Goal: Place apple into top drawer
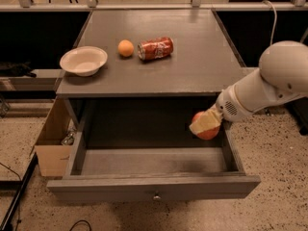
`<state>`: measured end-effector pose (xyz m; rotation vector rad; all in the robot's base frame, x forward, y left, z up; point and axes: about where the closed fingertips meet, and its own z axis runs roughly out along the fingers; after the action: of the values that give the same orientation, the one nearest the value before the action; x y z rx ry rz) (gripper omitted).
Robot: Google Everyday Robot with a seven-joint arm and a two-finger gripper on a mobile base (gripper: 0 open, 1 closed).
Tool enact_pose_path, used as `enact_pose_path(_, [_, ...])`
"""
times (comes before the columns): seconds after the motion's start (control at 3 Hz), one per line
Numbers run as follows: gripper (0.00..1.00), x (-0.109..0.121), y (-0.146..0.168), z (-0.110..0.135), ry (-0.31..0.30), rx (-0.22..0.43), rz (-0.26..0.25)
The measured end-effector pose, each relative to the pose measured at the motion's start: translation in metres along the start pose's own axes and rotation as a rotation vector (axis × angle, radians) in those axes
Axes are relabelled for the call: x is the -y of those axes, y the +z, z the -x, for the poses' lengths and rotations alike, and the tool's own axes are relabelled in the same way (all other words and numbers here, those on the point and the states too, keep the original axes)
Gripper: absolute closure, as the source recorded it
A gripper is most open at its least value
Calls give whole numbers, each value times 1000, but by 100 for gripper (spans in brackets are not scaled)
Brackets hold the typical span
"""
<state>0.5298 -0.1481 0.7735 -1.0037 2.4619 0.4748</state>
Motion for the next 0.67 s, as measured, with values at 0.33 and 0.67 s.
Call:
enact_pose_path(0.33, [100,-19,24,-30,0,-75,12])
enact_pose_path(0.67, [100,-33,62,-27,13,-79,37])
